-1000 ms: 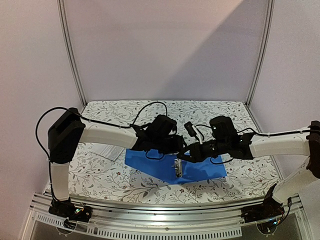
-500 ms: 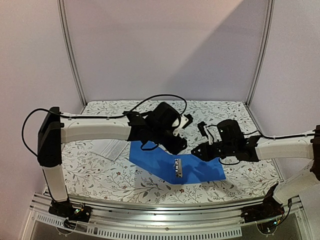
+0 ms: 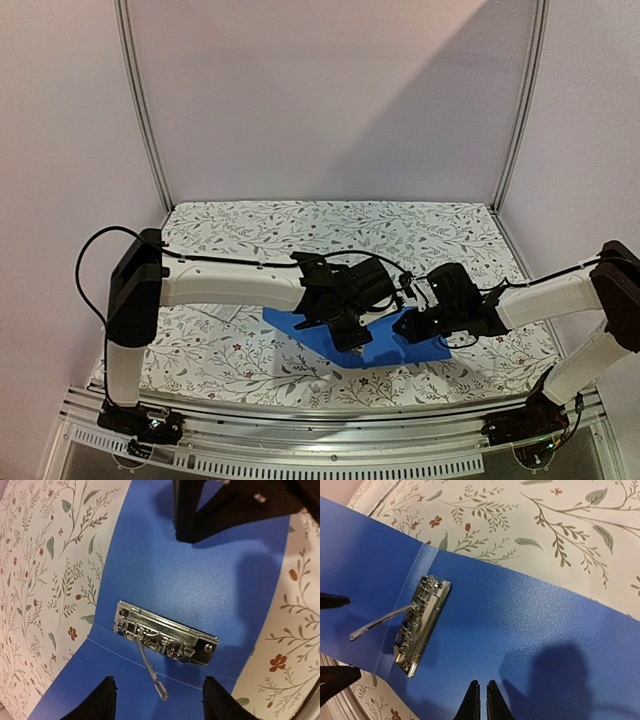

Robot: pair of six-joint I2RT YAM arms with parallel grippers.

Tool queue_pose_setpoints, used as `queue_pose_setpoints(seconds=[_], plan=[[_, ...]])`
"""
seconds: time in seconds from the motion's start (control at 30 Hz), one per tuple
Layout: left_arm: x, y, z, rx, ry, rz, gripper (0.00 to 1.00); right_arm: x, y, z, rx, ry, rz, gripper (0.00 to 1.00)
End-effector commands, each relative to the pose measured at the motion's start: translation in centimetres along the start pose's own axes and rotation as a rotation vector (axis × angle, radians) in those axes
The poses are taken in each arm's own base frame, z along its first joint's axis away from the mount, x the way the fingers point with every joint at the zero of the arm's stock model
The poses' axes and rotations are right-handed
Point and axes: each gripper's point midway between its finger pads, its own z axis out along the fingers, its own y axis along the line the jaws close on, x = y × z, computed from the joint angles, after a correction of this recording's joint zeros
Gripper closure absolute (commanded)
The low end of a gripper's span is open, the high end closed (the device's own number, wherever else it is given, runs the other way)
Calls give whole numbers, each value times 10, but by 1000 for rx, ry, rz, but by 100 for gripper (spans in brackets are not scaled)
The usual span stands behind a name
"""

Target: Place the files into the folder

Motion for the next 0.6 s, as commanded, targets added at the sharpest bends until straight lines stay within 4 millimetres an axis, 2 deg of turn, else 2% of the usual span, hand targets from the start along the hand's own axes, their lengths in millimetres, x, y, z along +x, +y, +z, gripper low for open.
queue_pose_setpoints(seconds=[0.0,0.23,0.37,0.57], plan=[[11,16,13,-99,80,34,42,18,-11,11,30,58,-1,95],[8,38,23,-187,106,28,45,34,-16,19,34,118,8,96],[4,71,24,-240,115,9,46,40,-17,22,30,145,0,96],[1,125,41,-307,124,-59,46,37,-15,21,25,144,1,96]])
